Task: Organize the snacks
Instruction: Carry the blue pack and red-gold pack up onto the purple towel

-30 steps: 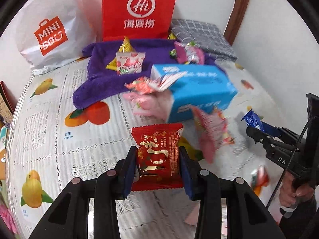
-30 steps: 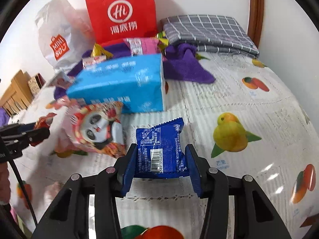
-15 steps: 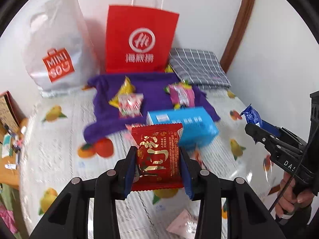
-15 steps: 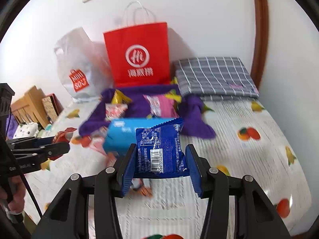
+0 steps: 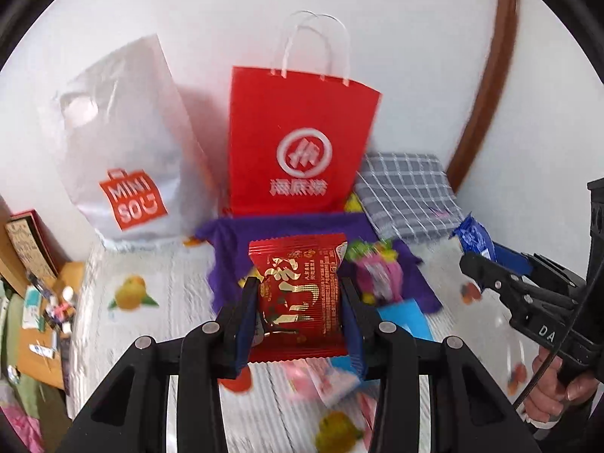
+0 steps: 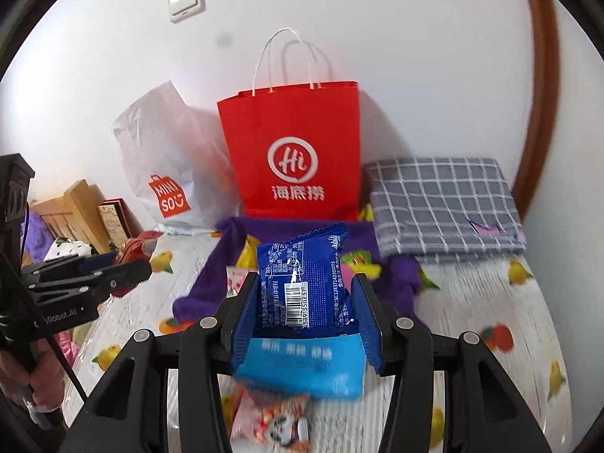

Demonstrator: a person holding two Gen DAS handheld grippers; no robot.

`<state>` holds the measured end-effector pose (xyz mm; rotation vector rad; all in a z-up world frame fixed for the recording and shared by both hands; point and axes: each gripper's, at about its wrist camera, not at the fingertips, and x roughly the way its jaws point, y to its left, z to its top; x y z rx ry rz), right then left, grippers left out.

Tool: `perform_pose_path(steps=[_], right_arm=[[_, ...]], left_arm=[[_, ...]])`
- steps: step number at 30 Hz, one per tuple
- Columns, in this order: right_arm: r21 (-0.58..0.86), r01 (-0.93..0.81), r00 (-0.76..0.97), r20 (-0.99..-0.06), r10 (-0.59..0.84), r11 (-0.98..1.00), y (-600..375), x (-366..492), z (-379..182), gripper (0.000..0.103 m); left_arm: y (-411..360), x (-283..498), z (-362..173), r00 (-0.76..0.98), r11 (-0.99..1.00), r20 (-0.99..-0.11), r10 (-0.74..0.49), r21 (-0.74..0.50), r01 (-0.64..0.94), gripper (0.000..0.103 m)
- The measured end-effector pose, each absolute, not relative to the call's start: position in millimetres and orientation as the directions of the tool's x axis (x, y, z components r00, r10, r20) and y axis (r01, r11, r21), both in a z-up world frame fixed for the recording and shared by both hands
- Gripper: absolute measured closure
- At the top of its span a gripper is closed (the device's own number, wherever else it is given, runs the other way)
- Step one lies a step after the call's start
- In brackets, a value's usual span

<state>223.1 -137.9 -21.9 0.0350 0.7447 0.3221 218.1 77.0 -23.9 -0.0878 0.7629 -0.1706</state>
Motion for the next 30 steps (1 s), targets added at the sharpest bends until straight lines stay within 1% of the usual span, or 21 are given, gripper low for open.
perform_pose_path(steps=[8, 12, 13, 16, 24, 30], right_arm=[[0.167, -0.322, 0.671, -0.654, 0.349, 0.932, -125, 290, -36, 0.054], [0.175, -0.341, 0.656, -0.659, 0.368, 0.923, -120, 307, -50, 0.054], [0.174, -0.346, 0.65, -0.664, 0.37, 0.922, -119, 312, -55, 0.054], [0.169, -0.349, 0.63, -0.686, 0.364, 0.922, -117, 322, -67, 0.054], [0.19, -0.326, 0.578, -0.735, 0.354, 0.926, -128, 338, -87, 0.054], [0.21, -0.324, 0.566, -0.739, 0.366, 0.923, -133, 340, -87, 0.054]], left_arm=[[85, 284, -24, 0.721, 0.983, -0.673, -0.166, -0.168, 0.069, 0.064], [84, 298, -39, 0.714, 0.982, -0.679, -0.168, -0.175, 0.065, 0.064], [83, 302, -45, 0.699, 0.984, -0.695, -0.165, -0.169, 0.063, 0.064], [82, 309, -54, 0.676, 0.984, -0.718, -0.165, -0.163, 0.067, 0.064], [74, 314, -62, 0.658, 0.985, -0.735, -0.167, -0.146, 0.088, 0.064], [75, 314, -63, 0.655, 0.986, -0.738, -0.163, -0.151, 0.075, 0.064]])
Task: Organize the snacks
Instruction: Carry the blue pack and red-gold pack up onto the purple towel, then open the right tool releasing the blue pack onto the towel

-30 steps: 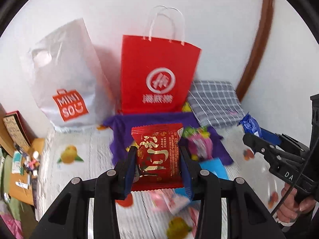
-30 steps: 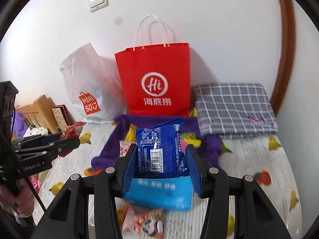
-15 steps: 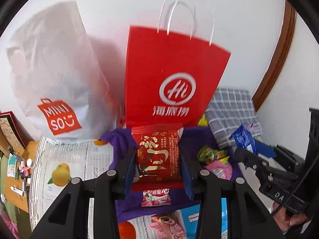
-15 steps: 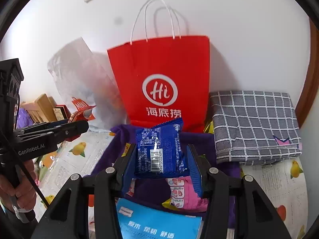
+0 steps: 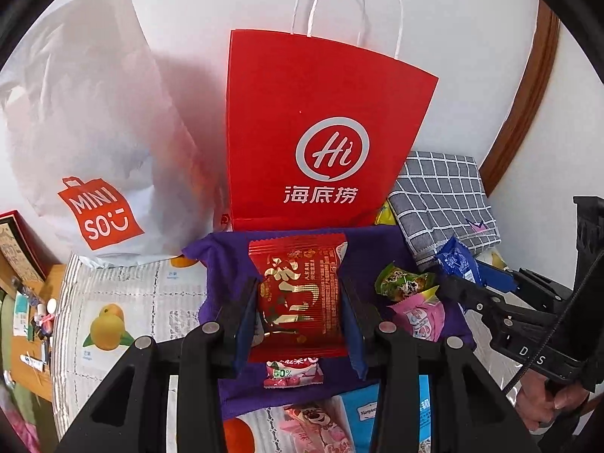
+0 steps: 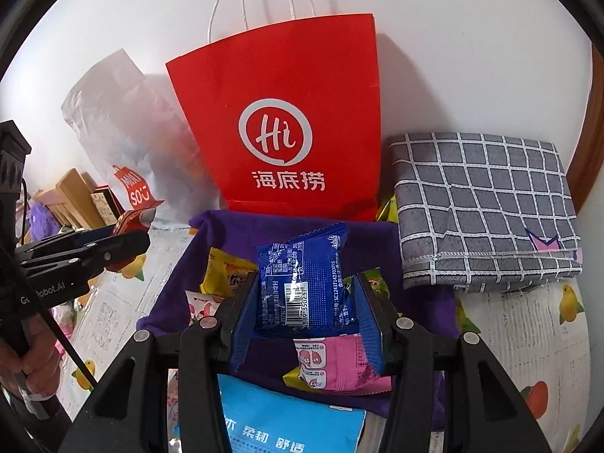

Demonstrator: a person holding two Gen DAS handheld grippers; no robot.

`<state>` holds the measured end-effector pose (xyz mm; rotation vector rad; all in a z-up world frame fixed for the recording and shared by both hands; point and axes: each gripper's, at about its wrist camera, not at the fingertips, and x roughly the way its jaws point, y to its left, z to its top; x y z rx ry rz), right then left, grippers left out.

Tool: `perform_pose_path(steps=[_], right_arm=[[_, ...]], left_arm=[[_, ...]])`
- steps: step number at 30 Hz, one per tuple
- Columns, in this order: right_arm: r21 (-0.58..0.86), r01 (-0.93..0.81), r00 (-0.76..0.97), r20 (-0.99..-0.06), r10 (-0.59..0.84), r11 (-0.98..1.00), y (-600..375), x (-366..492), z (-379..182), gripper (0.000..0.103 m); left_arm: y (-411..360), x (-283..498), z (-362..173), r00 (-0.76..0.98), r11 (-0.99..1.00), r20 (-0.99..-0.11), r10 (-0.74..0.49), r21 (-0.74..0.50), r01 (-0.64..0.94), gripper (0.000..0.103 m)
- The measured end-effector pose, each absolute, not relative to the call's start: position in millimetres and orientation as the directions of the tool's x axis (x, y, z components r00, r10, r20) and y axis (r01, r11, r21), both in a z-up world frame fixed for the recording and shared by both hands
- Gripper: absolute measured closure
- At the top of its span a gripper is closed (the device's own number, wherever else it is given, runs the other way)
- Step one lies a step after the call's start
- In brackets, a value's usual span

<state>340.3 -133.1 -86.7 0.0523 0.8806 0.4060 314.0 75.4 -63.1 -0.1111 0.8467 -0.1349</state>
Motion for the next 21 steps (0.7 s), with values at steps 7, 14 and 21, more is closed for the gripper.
perform_pose_path(steps=[7, 14, 21], right_arm=[[0.231, -0.363, 0.509, -0.762, 0.4, 0.903, -125, 342, -94, 0.054], [0.197, -0.41, 0.466, -0.794, 0.39, 0.891, -102, 341, -109, 0.054], [0.19, -0.469, 0.379, -0.839, 0.39, 0.863, -79, 341, -131, 0.054]], left_arm=[[72, 319, -71, 0.633, 0.984, -0.755, -0.169, -0.161, 0.07, 0.064], [73, 320, -72, 0.637, 0.985, -0.754, -0.16, -0.16, 0.059, 0.064], [83, 325, -78, 0.625, 0.986, -0.767, -0.146, -0.166, 0.027, 0.064]])
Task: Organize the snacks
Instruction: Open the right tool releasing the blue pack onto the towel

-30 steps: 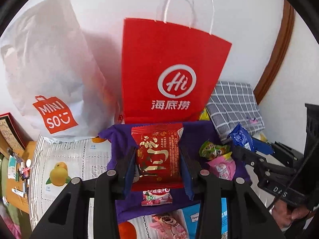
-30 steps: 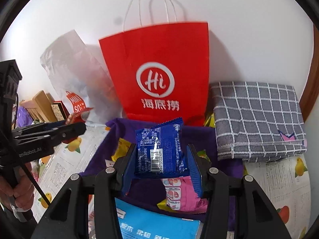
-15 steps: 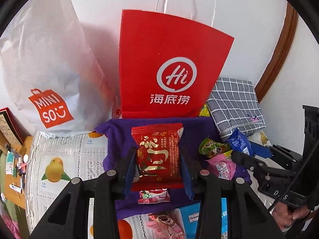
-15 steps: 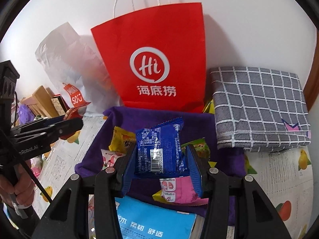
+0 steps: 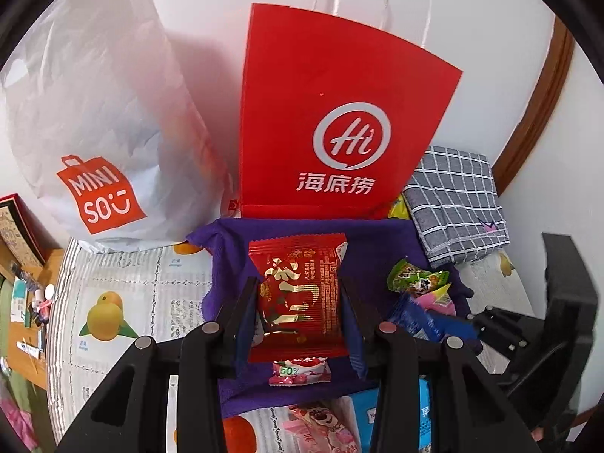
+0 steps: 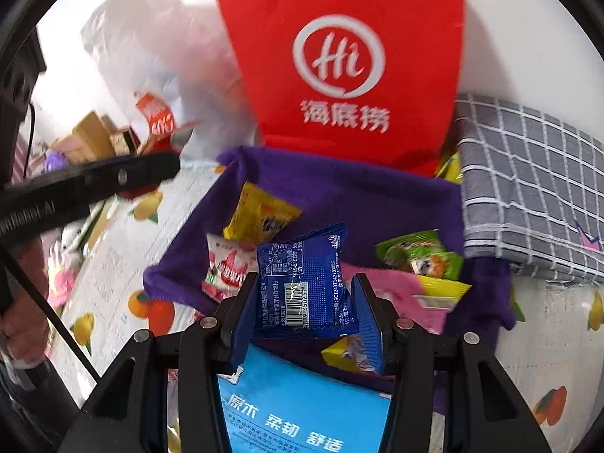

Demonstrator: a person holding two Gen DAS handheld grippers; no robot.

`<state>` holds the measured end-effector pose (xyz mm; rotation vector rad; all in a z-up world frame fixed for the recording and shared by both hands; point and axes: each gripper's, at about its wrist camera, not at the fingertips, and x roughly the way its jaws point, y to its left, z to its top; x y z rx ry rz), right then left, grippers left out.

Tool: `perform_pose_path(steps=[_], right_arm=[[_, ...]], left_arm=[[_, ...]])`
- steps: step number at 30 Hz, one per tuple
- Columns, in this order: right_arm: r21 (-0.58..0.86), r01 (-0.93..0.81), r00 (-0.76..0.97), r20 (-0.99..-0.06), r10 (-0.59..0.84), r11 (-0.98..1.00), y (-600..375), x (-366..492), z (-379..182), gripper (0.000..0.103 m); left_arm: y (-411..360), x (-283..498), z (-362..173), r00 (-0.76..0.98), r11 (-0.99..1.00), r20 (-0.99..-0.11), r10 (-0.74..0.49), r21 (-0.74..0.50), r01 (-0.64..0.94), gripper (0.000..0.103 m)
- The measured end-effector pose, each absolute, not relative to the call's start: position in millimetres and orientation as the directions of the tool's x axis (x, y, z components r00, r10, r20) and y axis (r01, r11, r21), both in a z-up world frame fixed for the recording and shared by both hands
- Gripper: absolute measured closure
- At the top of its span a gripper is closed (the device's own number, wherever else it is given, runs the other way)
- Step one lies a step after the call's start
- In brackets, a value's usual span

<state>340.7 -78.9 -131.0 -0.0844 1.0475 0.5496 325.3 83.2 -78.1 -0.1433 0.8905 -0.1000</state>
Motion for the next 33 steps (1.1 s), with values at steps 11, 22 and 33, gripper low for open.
perform_pose_path(steps=[11, 22, 33], right_arm=[[0.171, -0.464, 0.333, -0.875, 0.35, 0.869, -72, 344, -150, 0.054], [0.188, -0.456, 0.311, -0.882, 0.354, 0.87, -77, 347, -148, 0.051], [0.229, -0.469, 0.379, -0.82, 0.428, 0.853, -91, 337, -111, 0.047]], left_arm=[[85, 326, -80, 0.623, 0.987, -0.77, -0.138, -0.162, 0.018, 0.064], [75, 329, -86, 0.609, 0.988, -0.78, -0.143, -0.153, 0.036, 0.064], [84, 332, -89, 0.605, 0.987, -0.785, -0.133, -0.159, 0.01, 0.064]])
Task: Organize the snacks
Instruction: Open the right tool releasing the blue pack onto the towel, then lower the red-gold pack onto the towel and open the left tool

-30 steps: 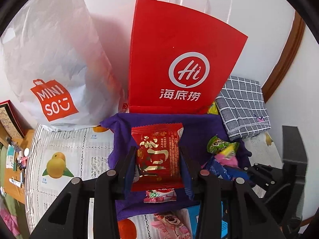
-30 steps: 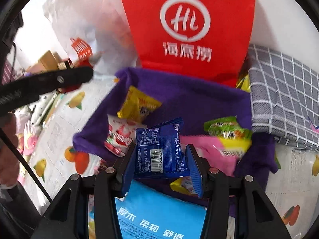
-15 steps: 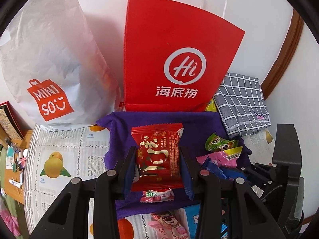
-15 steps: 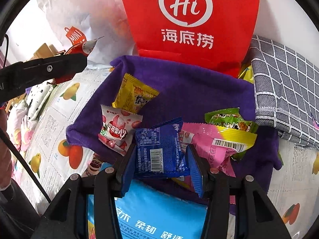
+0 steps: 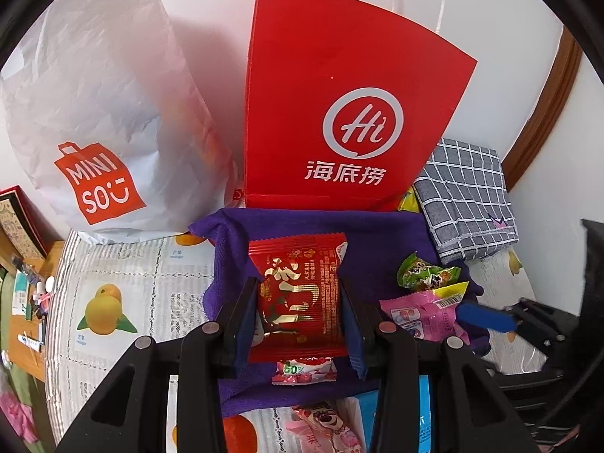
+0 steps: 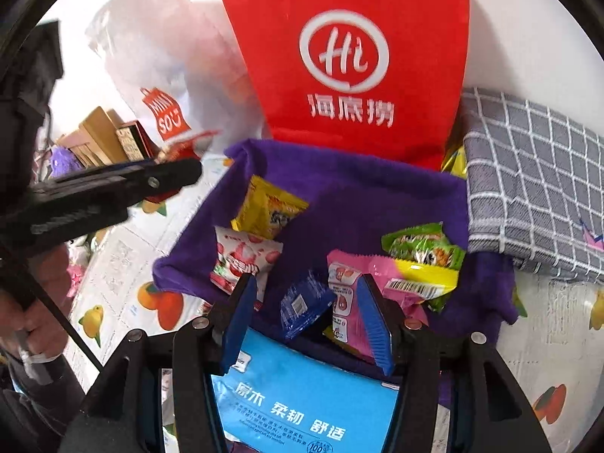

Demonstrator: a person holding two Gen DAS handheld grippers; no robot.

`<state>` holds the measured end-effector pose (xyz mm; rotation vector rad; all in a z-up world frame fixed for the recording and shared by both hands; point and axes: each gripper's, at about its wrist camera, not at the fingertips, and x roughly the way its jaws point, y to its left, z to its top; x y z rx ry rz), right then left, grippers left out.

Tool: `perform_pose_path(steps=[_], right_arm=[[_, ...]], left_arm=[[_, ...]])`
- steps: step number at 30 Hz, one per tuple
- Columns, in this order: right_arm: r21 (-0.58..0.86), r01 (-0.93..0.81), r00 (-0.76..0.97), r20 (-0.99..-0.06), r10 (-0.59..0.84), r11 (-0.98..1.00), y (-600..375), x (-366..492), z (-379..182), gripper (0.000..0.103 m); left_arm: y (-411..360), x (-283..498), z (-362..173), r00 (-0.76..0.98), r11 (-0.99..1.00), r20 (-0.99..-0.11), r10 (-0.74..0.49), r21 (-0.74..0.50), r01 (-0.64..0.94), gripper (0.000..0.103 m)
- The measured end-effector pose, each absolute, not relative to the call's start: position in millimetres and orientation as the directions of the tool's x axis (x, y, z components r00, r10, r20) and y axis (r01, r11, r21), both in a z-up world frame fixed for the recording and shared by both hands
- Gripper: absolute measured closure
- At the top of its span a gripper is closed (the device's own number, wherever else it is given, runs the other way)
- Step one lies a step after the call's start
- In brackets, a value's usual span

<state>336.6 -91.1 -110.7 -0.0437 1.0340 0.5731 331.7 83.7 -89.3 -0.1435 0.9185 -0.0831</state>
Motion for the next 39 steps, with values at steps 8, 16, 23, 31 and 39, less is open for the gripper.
perform_pose_path(steps=[8, 16, 23, 31, 39], right_arm=[[0.189, -0.427, 0.489, -0.775, 0.401, 0.884, -116, 334, -82, 0.046], [0.162, -0.371, 0.57, -0.738, 0.362, 0.914, -145, 335, -62, 0.046], [0.167, -0.363, 0.575, -0.734, 0.361, 0.917, -152, 336, -59, 0.046], [0.164, -0.342, 0.576, -0.742, 0.344, 0.925, -157, 337, -60, 0.046], [0.17, -0.319, 0.573, -0.749, 0.333, 0.932, -162, 338, -60, 0.046]], left_arm=[[82, 331, -90, 0.605, 0.988, -0.786, -0.128, -0.151, 0.012, 0.064], [73, 336, -101, 0.574, 0.988, -0.806, -0.145, -0.154, 0.033, 0.064], [58, 338, -112, 0.521, 0.981, -0.831, -0.194, -0.177, 0.082, 0.064], [43, 342, -130, 0.479, 0.986, -0.862, -0.165, -0.141, 0.086, 0.064], [33, 346, -140, 0.446, 0.985, -0.879, -0.17, -0.142, 0.096, 0.064]])
